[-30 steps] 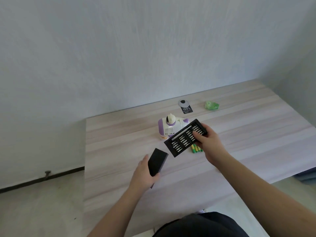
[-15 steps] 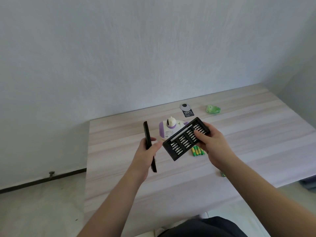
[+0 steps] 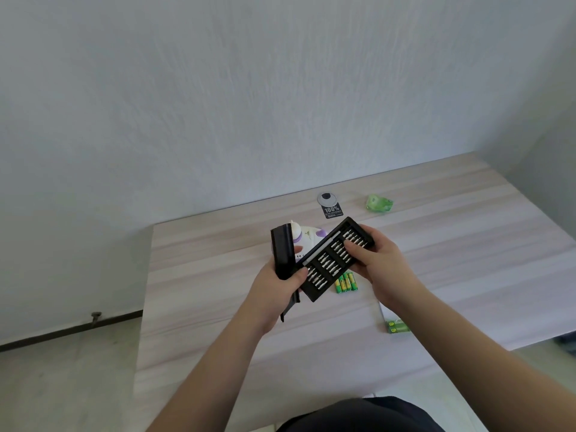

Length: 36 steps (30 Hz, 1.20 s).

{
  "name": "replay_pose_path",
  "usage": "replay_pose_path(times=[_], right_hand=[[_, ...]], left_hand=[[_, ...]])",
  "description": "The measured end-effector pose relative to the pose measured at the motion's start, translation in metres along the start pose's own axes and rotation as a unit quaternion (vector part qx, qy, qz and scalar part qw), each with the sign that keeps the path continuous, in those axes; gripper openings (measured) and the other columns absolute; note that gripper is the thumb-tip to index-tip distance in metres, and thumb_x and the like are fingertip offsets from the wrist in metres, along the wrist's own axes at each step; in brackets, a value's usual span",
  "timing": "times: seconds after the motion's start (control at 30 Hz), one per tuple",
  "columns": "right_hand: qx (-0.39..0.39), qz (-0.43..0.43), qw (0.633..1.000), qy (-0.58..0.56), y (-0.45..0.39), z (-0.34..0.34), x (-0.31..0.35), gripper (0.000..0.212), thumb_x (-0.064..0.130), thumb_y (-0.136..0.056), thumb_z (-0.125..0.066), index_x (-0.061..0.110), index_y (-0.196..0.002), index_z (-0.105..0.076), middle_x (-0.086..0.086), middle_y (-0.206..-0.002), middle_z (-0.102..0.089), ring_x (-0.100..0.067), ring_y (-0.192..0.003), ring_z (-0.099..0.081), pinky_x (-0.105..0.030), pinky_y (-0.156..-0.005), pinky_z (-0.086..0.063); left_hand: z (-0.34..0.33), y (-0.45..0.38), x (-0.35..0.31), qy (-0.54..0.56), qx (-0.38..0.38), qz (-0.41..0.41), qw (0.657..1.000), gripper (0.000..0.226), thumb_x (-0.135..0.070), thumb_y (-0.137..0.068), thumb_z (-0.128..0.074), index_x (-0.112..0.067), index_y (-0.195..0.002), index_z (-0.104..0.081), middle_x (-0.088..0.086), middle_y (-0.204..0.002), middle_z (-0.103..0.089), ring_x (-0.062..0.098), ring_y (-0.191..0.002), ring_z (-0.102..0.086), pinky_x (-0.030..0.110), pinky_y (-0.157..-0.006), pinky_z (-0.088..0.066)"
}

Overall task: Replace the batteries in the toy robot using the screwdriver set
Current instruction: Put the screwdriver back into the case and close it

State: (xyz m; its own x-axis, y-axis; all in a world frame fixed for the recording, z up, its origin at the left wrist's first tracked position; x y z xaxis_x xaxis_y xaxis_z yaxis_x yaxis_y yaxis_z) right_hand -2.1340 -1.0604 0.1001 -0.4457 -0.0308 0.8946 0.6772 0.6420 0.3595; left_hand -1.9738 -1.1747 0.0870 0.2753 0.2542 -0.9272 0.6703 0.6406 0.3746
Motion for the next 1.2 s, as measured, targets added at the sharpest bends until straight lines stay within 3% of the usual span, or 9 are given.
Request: replay_pose_path(times=[0.17,0.3,0.5,0.6,0.73,0.9,1.0,1.1,1.2], right_hand=[[0.013,-0.013,1.000,0.000,-0.006,0.006,0.003,0.035,0.000,-0.090,-0.061,0.011,-0.124,-0.058,-0.016,-0.110,-0.067,-0.028,-0.099,-0.069,-0.030,-0.076,-0.059],[0.015,-0.015,1.000,-0.001,-0.010,0.007,0.005,0.034,0.000,-0.090,-0.061,0.010,-0.123,-0.059,-0.017,-0.109,-0.068,-0.026,-0.095,-0.071,-0.031,-0.077,-0.059],[0.020,-0.008,1.000,0.004,-0.014,0.005,0.012,0.033,0.000,-0.090,-0.061,0.012,-0.121,-0.059,-0.017,-0.110,-0.067,-0.026,-0.096,-0.070,-0.029,-0.075,-0.059],[0.018,-0.005,1.000,0.007,-0.014,0.006,0.013,0.034,0.000,-0.090,-0.061,0.013,-0.121,-0.059,-0.017,-0.111,-0.066,-0.026,-0.096,-0.070,-0.029,-0.075,-0.059],[0.021,0.000,1.000,0.016,-0.011,0.006,0.014,0.031,0.000,-0.090,-0.062,0.016,-0.116,-0.061,-0.018,-0.110,-0.066,-0.027,-0.096,-0.070,-0.030,-0.076,-0.059],[0.013,0.008,1.000,0.019,-0.006,0.006,0.013,0.033,0.001,-0.089,-0.064,0.014,-0.119,-0.059,-0.019,-0.110,-0.067,-0.027,-0.096,-0.070,-0.030,-0.075,-0.059],[-0.005,0.011,1.000,0.000,-0.003,0.006,0.011,0.037,0.006,-0.089,-0.066,0.012,-0.123,-0.055,-0.015,-0.108,-0.070,-0.024,-0.094,-0.071,-0.030,-0.078,-0.058],[-0.015,0.010,1.000,-0.022,0.002,0.001,0.007,0.039,0.015,-0.092,-0.064,0.010,-0.127,-0.050,-0.013,-0.104,-0.072,-0.024,-0.095,-0.071,-0.031,-0.079,-0.058],[0.003,-0.009,0.999,-0.034,0.012,-0.009,-0.003,0.041,0.013,-0.091,-0.065,0.015,-0.127,-0.047,-0.012,-0.106,-0.071,-0.024,-0.097,-0.071,-0.030,-0.074,-0.059]], left_hand=[[-0.004,-0.004,-0.008,-0.069,0.009,-0.005,0.998,0.041,-0.011,-0.090,-0.065,-0.034,-0.122,-0.058,-0.003,-0.106,-0.070,0.014,-0.094,-0.068,0.035,-0.083,-0.056],[-0.006,-0.005,-0.012,-0.054,0.013,0.001,0.998,0.044,-0.007,-0.090,-0.063,-0.036,-0.123,-0.058,0.000,-0.106,-0.070,0.016,-0.092,-0.068,0.041,-0.085,-0.056],[-0.010,-0.007,-0.015,-0.049,0.001,-0.003,0.999,0.044,-0.003,-0.090,-0.061,-0.038,-0.117,-0.059,0.006,-0.108,-0.068,0.016,-0.088,-0.067,0.038,-0.082,-0.056],[-0.011,-0.007,-0.018,-0.066,-0.008,-0.013,0.998,0.044,-0.005,-0.088,-0.062,-0.041,-0.114,-0.059,0.007,-0.106,-0.069,0.019,-0.088,-0.066,0.045,-0.083,-0.056],[-0.011,-0.004,-0.019,-0.104,-0.007,-0.017,0.994,0.045,-0.007,-0.088,-0.061,-0.044,-0.114,-0.057,0.002,-0.095,-0.069,0.020,-0.077,-0.061,0.040,-0.074,-0.056],[-0.012,0.001,-0.022,-0.121,0.001,-0.013,0.993,0.045,-0.006,-0.088,-0.060,-0.044,-0.113,-0.055,-0.011,-0.093,-0.068,0.017,-0.079,-0.062,0.034,-0.071,-0.056],[-0.014,0.004,-0.021,-0.082,0.000,-0.008,0.997,0.043,-0.002,-0.088,-0.061,-0.036,-0.113,-0.058,-0.002,-0.096,-0.070,0.018,-0.081,-0.064,0.040,-0.075,-0.056],[-0.016,0.007,-0.019,0.014,-0.004,0.009,1.000,0.041,0.005,-0.088,-0.062,-0.025,-0.117,-0.059,0.003,-0.098,-0.071,0.016,-0.082,-0.067,0.031,-0.069,-0.054],[-0.018,0.011,-0.018,0.077,-0.025,0.020,0.996,0.037,0.006,-0.089,-0.062,-0.018,-0.117,-0.060,0.004,-0.096,-0.071,0.018,-0.082,-0.068,0.030,-0.065,-0.054]])
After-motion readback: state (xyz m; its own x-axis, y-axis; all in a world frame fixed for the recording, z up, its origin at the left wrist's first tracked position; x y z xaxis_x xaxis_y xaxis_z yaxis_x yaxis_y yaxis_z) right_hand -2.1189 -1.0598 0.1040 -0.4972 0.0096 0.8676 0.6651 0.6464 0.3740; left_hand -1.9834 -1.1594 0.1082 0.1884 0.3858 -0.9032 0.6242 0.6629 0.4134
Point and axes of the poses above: each hand's wrist, its own y-axis away from the middle knuckle, its own z-axis out of the back of the hand, x = y × z, the point moved 6 cm from there along -y, towards the middle knuckle
